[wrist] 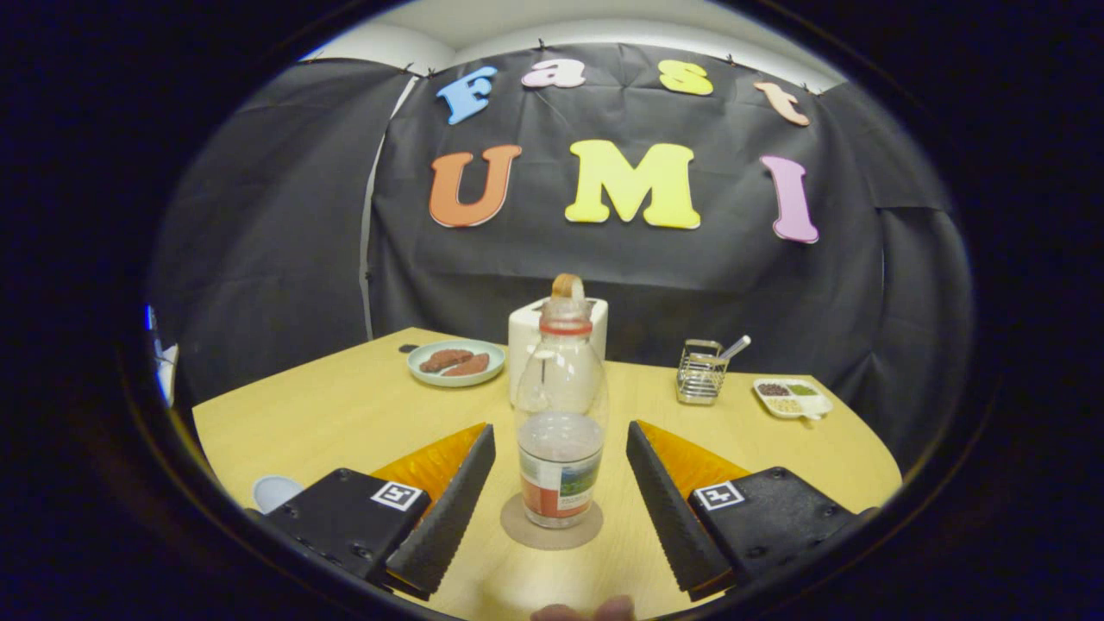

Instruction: Take the bottle from table, then pour the juice into the cup, finally place the bottle on the coaster

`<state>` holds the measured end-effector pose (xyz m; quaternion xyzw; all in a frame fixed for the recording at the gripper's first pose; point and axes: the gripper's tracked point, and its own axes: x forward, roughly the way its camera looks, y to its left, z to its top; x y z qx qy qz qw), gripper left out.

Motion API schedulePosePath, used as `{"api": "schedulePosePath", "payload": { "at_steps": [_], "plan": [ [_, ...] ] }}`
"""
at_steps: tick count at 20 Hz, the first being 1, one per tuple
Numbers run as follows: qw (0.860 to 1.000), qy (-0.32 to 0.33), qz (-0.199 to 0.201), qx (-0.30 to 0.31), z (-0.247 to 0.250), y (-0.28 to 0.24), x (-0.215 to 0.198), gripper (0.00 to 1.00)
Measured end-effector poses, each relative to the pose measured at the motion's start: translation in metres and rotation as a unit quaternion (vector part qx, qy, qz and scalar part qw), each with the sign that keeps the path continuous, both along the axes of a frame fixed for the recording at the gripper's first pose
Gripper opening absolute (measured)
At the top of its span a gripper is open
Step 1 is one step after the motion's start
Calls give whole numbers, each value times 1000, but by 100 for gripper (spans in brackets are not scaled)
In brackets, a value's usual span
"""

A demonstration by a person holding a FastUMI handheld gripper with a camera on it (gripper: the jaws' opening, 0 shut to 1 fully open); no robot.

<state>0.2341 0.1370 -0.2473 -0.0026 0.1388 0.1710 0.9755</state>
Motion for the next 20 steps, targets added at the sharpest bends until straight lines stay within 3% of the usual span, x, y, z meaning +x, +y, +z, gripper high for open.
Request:
{"api": "schedulePosePath", "payload": {
  "at_steps": [9,12,20],
  "plan": [
    [986,-142,-85,0,197,-56,-91,99],
    [985,-136,-106,-4,222,-72,-114,99],
    [983,-141,-116,4,269,-83,-152,99]
  ]
}}
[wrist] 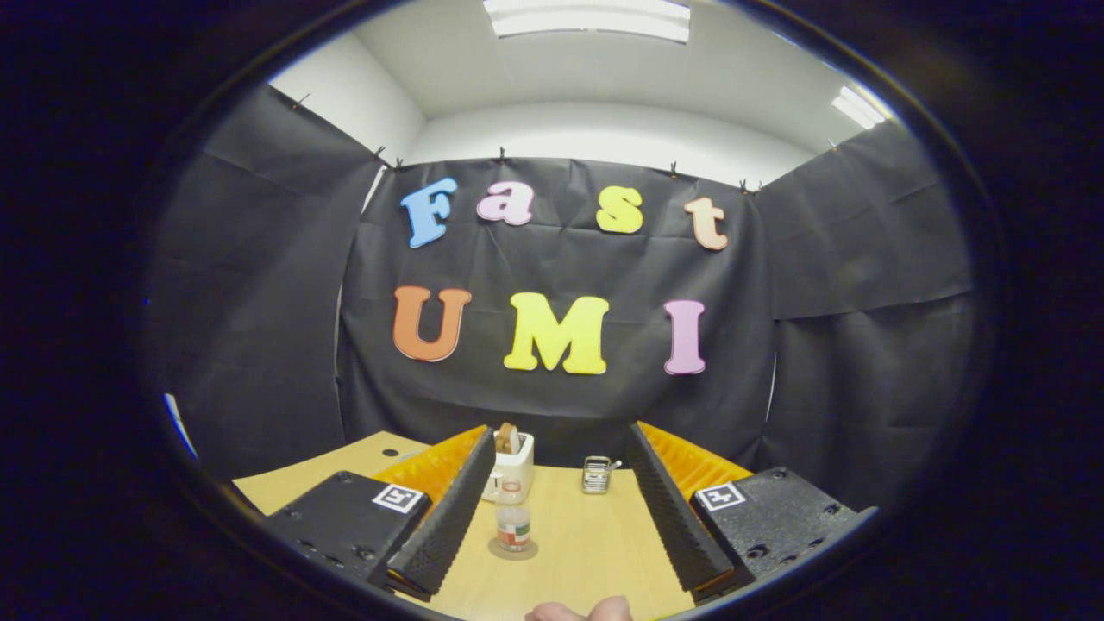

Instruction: Take the bottle from table, then pour the juice into the cup, finally place the bottle on the coaster

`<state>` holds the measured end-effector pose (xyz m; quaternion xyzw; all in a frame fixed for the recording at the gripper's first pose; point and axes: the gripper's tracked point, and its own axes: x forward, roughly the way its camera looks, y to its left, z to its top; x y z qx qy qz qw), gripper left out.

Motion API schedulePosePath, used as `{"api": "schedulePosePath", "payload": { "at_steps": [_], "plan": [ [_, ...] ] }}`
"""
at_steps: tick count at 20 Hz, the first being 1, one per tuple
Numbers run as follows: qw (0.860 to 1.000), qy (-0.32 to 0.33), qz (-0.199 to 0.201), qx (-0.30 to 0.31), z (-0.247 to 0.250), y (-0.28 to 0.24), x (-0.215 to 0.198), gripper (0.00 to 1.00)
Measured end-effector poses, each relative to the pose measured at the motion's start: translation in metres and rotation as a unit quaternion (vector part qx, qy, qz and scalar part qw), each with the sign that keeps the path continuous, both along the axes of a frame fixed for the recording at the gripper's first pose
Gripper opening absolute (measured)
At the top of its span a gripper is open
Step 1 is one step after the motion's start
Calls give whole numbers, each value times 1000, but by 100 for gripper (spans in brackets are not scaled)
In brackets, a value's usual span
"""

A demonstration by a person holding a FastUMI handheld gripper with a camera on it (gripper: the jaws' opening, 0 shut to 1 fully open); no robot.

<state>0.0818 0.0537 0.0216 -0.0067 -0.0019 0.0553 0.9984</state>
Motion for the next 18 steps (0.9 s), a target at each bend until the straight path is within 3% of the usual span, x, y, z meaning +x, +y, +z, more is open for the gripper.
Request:
{"api": "schedulePosePath", "payload": {
  "at_steps": [3,11,18],
  "plan": [
    [1000,11,-12,-1,-8,-5,-6,99],
    [1000,9,4,6,0,-13,-30,99],
    [999,27,16,12,-3,-8,-27,99]
  ]
}}
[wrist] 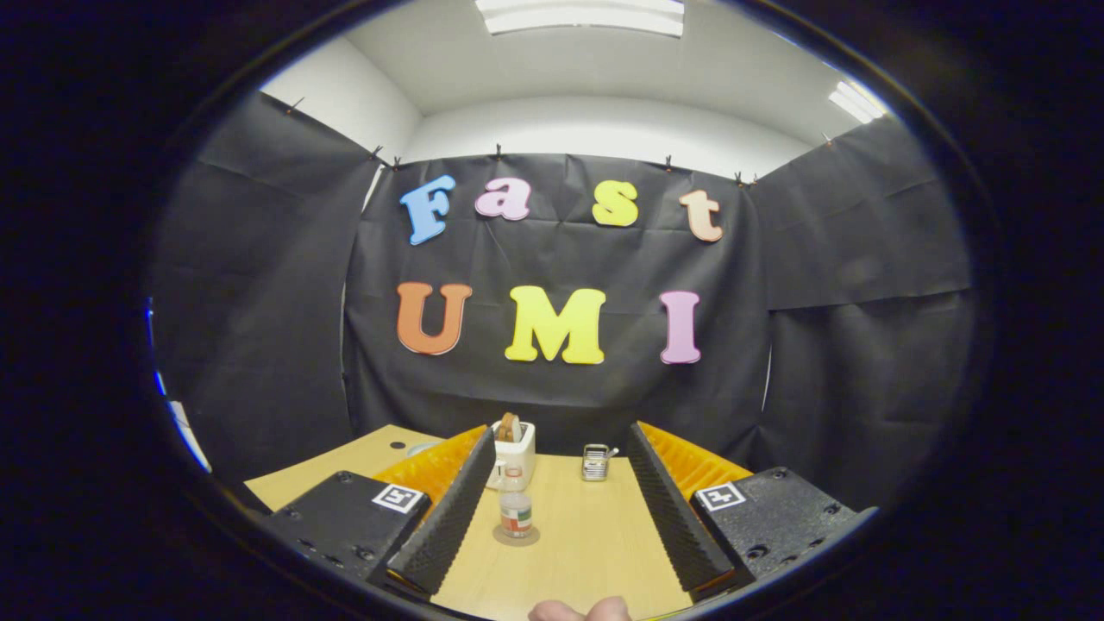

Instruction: Take the bottle from table, then pour the juice into the cup, finally place the bottle on the coaster

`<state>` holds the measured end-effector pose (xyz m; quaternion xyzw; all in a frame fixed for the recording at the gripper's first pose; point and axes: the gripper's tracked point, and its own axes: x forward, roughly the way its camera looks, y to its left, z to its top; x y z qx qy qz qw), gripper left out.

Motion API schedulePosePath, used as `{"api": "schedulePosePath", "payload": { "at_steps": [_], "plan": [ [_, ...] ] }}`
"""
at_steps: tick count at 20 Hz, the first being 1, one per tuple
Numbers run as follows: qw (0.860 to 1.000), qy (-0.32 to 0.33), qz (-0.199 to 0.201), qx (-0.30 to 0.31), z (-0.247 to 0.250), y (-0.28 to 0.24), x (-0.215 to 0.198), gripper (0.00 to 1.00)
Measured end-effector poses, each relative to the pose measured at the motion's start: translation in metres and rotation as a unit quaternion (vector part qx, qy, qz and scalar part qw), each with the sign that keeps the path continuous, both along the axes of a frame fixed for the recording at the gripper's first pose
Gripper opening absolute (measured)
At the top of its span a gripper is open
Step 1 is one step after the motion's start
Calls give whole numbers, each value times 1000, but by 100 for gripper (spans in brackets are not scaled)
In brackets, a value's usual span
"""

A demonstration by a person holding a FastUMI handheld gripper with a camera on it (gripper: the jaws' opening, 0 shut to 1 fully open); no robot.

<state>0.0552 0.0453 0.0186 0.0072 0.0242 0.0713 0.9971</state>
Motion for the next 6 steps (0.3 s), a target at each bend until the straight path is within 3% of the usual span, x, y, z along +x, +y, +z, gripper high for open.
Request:
{"api": "schedulePosePath", "payload": {
  "at_steps": [6],
  "plan": [
    [1000,16,3,7,-11,3,5,99]
  ]
}}
